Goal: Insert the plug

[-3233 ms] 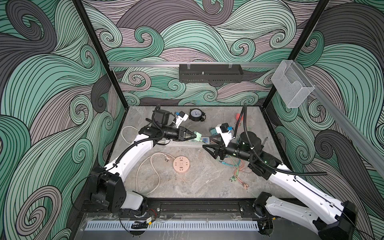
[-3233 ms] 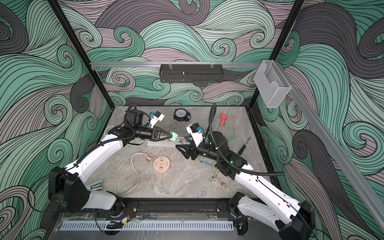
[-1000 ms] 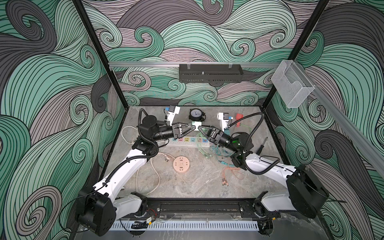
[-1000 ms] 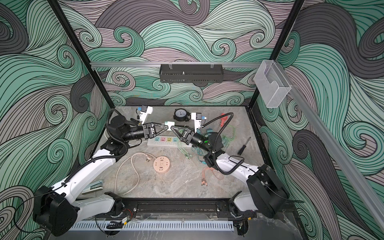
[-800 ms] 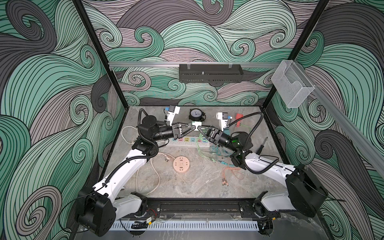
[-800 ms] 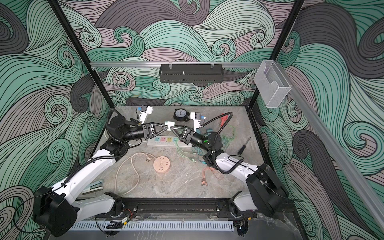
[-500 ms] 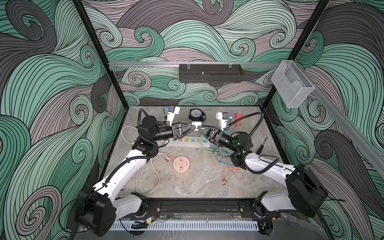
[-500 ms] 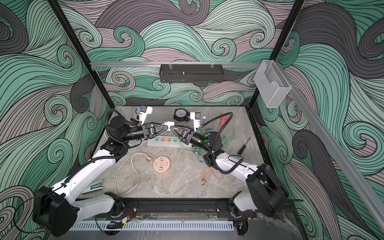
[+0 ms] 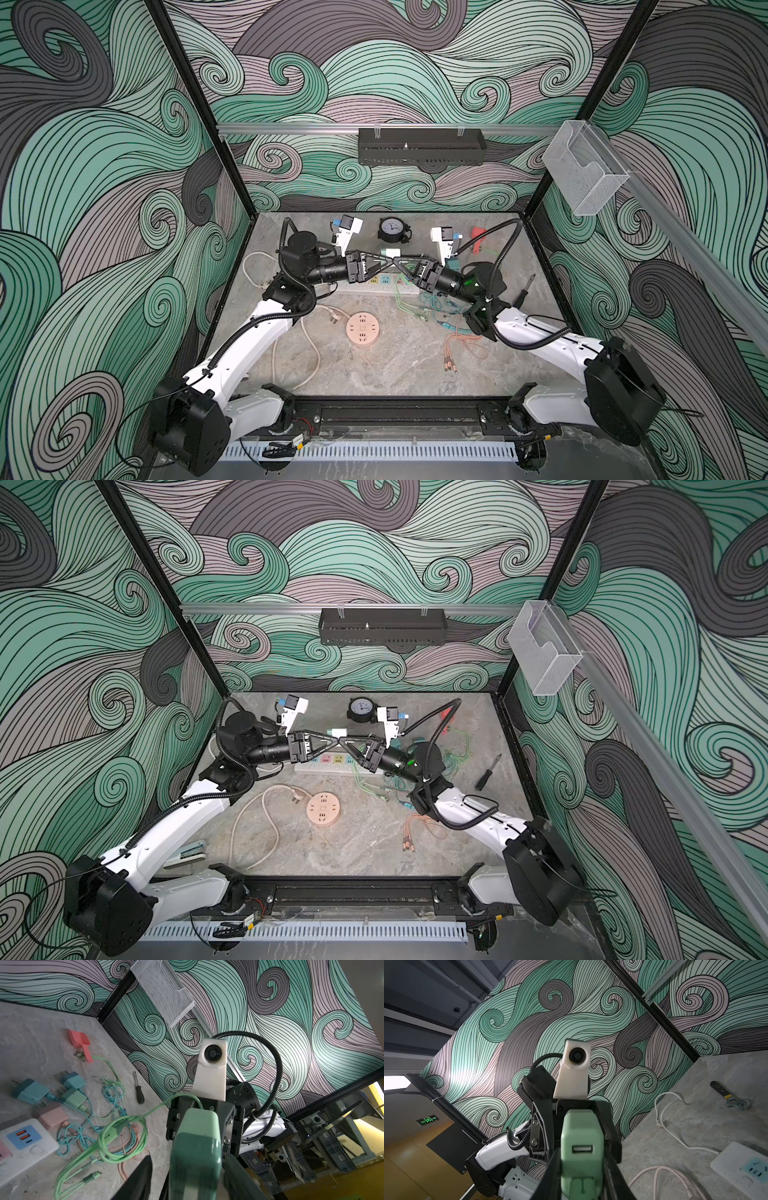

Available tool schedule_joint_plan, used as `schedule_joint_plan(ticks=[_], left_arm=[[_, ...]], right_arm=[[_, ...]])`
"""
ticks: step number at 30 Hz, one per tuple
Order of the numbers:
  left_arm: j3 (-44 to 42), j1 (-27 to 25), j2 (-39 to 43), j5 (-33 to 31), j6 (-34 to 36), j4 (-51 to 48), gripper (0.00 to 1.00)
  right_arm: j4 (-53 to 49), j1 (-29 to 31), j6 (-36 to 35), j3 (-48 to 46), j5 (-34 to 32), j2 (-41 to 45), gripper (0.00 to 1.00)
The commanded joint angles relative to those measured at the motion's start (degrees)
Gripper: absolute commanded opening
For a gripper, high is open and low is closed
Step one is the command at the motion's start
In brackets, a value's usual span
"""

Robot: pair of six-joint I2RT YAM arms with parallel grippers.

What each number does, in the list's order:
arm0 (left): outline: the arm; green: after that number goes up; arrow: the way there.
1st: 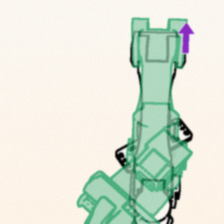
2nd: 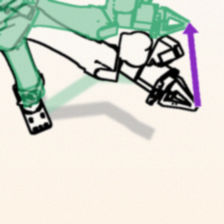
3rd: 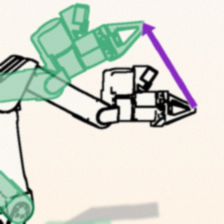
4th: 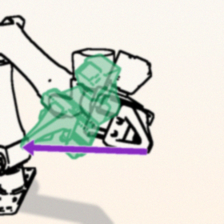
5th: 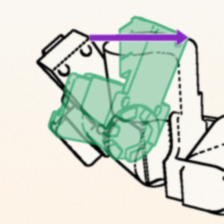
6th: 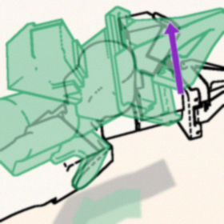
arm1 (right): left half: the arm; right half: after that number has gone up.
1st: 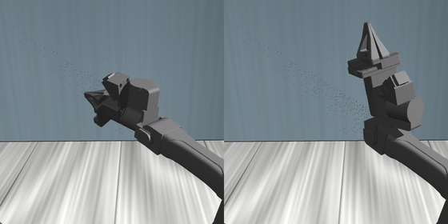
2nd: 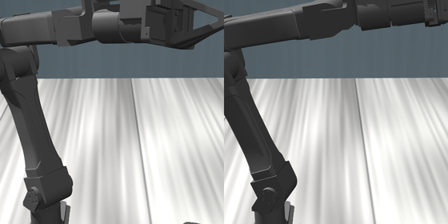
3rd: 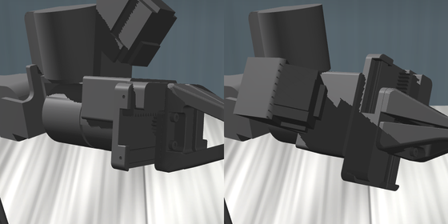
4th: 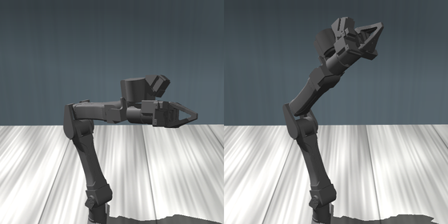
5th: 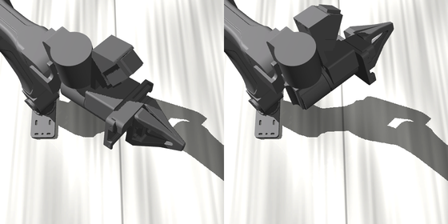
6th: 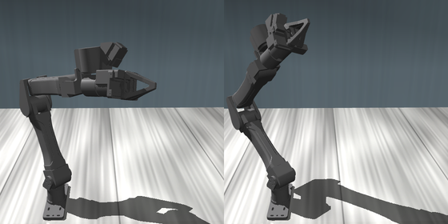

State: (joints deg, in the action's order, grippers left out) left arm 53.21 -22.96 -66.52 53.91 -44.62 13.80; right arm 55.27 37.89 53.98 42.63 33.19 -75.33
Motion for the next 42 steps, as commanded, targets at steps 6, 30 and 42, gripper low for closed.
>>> schedule_joint_plan(ticks=[6,30,42], left_arm=[[2.14,1.36,4.14,-1.63,5.43,-8.66,0.66],[-4.42,13.37,7.35,-31.87,10.70,-35.32,0.67],[-4.08,14.98,-2.47,-42.14,11.65,-34.24,0.66]], right_arm=[[-12.59,-1.85,-8.91,4.51,0.43,5.45,0.13],[-53.54,-11.04,-39.37,35.17,6.39,-12.08,0.11],[-66.09,-10.80,-49.01,54.94,8.21,-31.48,0.11]])
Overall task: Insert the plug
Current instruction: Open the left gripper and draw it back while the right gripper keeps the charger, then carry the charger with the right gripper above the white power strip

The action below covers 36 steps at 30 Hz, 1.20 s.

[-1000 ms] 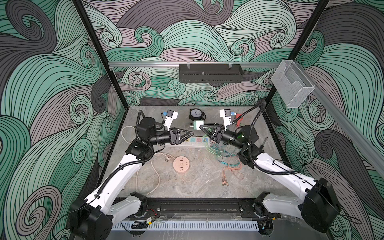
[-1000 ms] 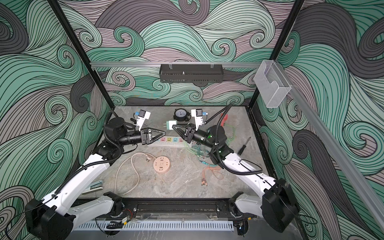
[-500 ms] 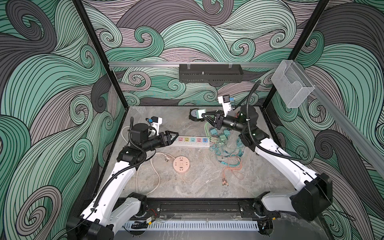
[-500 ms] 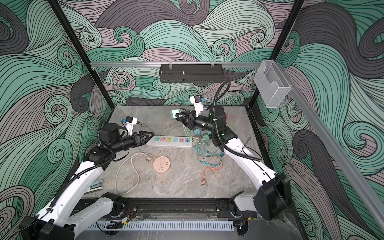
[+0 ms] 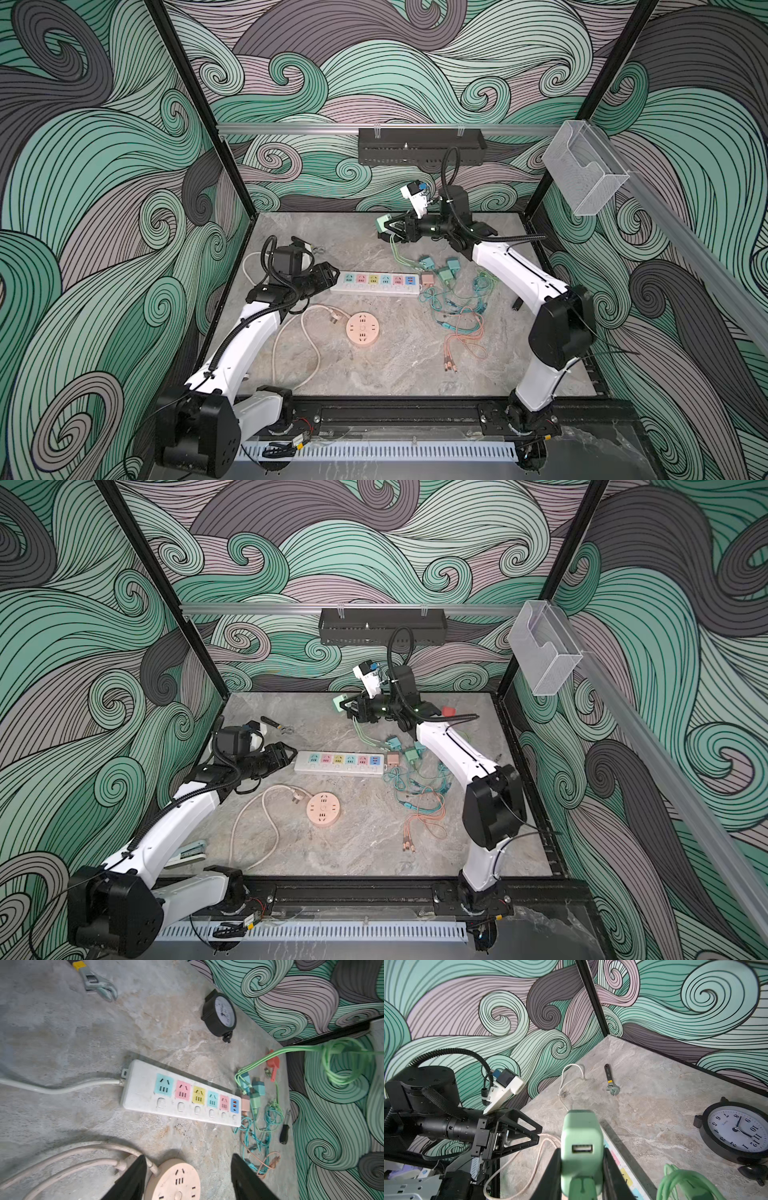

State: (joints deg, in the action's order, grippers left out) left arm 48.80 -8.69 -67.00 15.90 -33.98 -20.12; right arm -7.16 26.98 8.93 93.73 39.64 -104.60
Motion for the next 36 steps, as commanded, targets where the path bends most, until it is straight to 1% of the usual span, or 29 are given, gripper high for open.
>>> schedule_joint_plan(ticks=[1,5,8,12,14,20,26,36], left_arm=[[0.34,0.82,-3.01,-4.38,1.02,-0.23,0.65],[1.18,1.74,-7.88,-3.98,1.90,-0.69,0.64],[2.82,2.51,-12.09,-2.75,2.89,-2.18,0.61],[3.16,3.10,-18.15,-1.95,3.57,-0.74,0.56],[2.90,3.39,-19.86,-1.63,3.52,0.45,0.55],[2.69,4.25,-23.16,-0.80,4.00,3.14,0.52],[2.82,4.99,-25.15,1.92,4.36,5.64,0.50],[4.61,5.87,-28.53,3.85,4.18,7.59,0.44]], right_arm=[[-4.55,0.22,-4.66,4.96,1.78,-3.33,0.11],[-8.59,1.00,-8.77,9.35,1.72,-7.91,0.11],[-14.82,1.93,-12.74,13.83,1.29,-11.51,0.11],[-20.01,4.12,-18.33,17.52,0.21,-15.06,0.11],[-22.11,5.02,-20.20,19.14,0.10,-16.65,0.11],[-27.48,7.77,-26.70,22.78,-0.45,-20.39,0.14],[-35.27,10.07,-32.98,28.77,-4.80,-24.90,0.14],[-38.87,11.73,-37.24,33.21,-9.59,-29.93,0.12]])
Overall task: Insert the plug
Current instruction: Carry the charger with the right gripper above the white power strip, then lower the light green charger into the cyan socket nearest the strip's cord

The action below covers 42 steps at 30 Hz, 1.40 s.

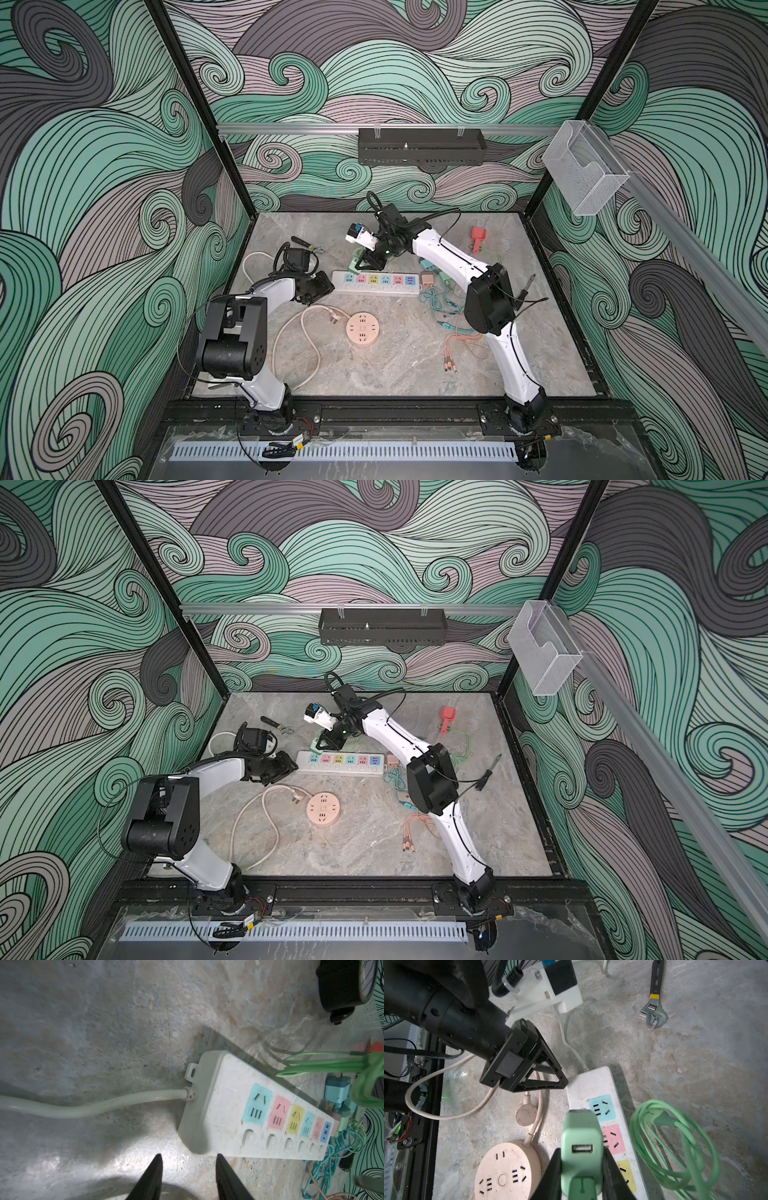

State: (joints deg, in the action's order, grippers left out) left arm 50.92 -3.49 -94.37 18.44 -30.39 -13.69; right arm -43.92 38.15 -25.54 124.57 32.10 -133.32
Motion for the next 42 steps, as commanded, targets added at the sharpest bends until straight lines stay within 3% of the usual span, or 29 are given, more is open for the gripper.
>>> schedule_joint_plan(ticks=[1,42], left_arm=[[2.75,0.75,-1.57,1.42,0.60,1.28,0.43],[4.81,1.11,-6.62,3.92,1.65,2.17,0.29]], right_arm=[[-2.34,0.69,-3.26,2.59,-2.44,-1.54,0.12],[-2.91,3.50,-12.23,10.63,-7.09,-10.71,0.10]])
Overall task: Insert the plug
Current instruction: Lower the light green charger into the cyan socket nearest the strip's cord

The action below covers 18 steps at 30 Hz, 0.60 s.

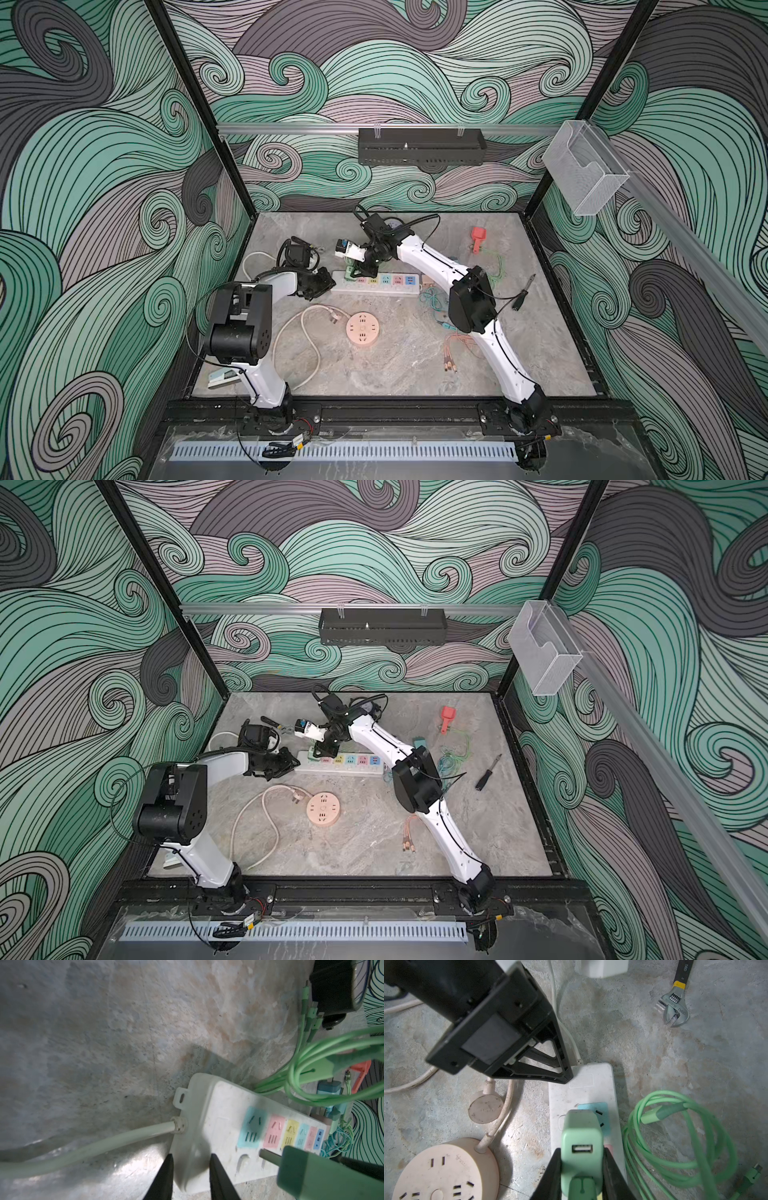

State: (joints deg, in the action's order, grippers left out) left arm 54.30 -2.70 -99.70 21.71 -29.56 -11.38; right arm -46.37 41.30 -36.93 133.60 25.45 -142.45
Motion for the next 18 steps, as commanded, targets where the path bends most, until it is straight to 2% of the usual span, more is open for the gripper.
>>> schedule_joint_plan(ticks=[1,18], left_arm=[[1.49,0.33,-1.26,0.70,0.82,-0.14,0.29],[1.24,0.41,-1.81,0.87,0.74,0.47,0.29]], right_arm=[[-0.39,0.45,-1.01,1.81,-0.66,-1.82,0.10],[-2.05,1.67,-5.50,3.22,-5.11,-4.21,0.11]])
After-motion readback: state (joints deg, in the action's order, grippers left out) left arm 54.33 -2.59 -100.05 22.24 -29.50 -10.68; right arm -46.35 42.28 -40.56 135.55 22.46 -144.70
